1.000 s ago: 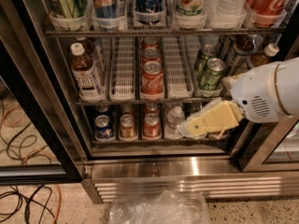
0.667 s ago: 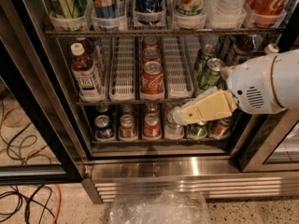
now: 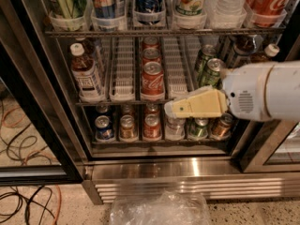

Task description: Pick redbull can from top shelf of fridge

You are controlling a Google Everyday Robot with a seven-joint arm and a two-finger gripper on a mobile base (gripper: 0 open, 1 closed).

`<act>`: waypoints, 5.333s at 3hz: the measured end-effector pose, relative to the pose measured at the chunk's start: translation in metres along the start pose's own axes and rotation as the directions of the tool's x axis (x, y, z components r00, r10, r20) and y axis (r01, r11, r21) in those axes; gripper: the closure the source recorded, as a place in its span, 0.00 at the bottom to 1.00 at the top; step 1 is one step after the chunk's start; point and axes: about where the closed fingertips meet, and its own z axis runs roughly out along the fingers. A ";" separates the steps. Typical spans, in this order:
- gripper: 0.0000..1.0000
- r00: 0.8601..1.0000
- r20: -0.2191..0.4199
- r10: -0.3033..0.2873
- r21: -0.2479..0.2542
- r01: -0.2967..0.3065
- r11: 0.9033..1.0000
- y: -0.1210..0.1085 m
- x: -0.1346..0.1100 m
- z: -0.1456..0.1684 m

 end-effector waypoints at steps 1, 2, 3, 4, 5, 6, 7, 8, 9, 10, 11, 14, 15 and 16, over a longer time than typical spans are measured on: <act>0.00 0.966 0.107 0.235 0.050 -0.242 0.969 0.015 0.039 0.025; 0.00 0.956 0.143 0.255 0.058 -0.265 0.962 0.015 0.025 0.022; 0.00 0.954 0.143 0.264 0.064 -0.275 0.959 0.017 0.027 0.022; 0.00 0.904 0.262 0.337 0.103 -0.373 0.922 -0.001 0.021 0.021; 0.00 0.802 0.443 0.400 0.142 -0.504 0.852 -0.054 0.017 0.004; 0.00 0.651 0.615 0.445 0.160 -0.655 0.738 -0.119 0.025 -0.042; 0.00 0.591 0.659 0.466 0.167 -0.719 0.675 -0.138 0.049 -0.058; 0.00 0.639 0.604 0.477 0.142 -0.675 0.724 -0.117 0.039 -0.036; 0.00 0.678 0.541 0.498 0.023 -0.603 0.797 -0.080 0.017 -0.014; 0.00 0.687 0.522 0.505 -0.050 -0.567 0.822 -0.059 0.006 -0.010; 0.00 0.688 0.521 0.505 -0.051 -0.566 0.823 -0.058 0.006 -0.009; 0.00 0.915 0.400 0.053 0.358 -0.209 0.910 -0.034 0.047 0.012; 0.00 0.898 0.435 0.060 0.287 -0.202 0.936 -0.022 0.038 0.020; 0.00 0.889 0.458 0.017 0.219 -0.132 0.967 0.004 0.014 0.033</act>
Offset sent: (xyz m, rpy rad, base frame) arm -0.0109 0.0120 -0.0399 0.1384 0.0526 -0.1243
